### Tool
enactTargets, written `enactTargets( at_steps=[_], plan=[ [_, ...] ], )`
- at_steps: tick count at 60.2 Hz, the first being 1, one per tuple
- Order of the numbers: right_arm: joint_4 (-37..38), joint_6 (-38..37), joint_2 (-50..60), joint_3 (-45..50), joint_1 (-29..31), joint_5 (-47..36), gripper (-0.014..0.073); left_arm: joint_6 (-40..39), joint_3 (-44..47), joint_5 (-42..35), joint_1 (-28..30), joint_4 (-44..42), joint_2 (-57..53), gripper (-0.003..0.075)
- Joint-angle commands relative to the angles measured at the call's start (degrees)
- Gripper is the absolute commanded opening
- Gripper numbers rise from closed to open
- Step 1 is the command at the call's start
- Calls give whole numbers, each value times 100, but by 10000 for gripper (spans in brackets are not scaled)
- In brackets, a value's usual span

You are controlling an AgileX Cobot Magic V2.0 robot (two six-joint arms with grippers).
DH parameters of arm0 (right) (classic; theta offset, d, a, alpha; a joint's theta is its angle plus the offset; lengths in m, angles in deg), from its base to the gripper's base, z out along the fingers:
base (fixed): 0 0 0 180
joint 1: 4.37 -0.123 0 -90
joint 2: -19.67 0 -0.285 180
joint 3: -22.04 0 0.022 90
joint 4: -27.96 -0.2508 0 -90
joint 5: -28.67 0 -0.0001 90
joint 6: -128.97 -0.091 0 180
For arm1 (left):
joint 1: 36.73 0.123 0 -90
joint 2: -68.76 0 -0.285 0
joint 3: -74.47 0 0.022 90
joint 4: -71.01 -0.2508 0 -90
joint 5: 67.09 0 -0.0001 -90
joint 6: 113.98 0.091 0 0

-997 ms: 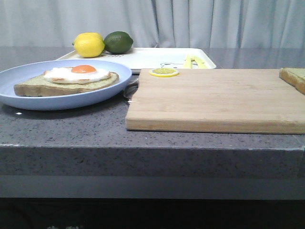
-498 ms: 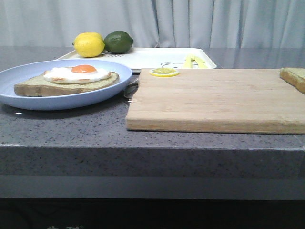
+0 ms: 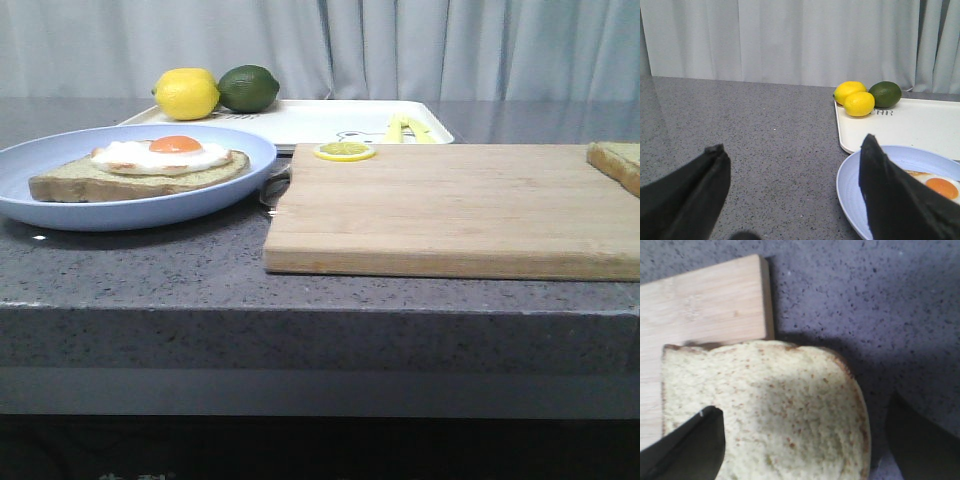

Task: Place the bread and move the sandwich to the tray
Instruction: 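Lower the right gripper onto the bread slice on the board and grasp it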

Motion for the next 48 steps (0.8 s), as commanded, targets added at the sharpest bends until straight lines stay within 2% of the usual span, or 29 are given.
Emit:
enactTargets(
  at_steps=[1,24,29,32,44,48],
  plan=[
    [-230,170,8,-214,43,-85,652,-41,-176,-515,7,0,55,533],
    [-242,170,-252,-299,-17,114,650,-41,-176,-515,7,0,55,533],
    [-242,170,-252,-299,-17,175,617,-41,-176,-515,7,0,55,533],
    [-242,170,-252,-299,-17,201,552,-41,-176,-515,7,0,55,533],
    [-242,170,-252,-299,-17,215,146,-41,-176,-515,7,0,55,533],
    [-242,170,-252,-299,-17,214,50,-41,-176,-505,7,0,55,533]
  ],
)
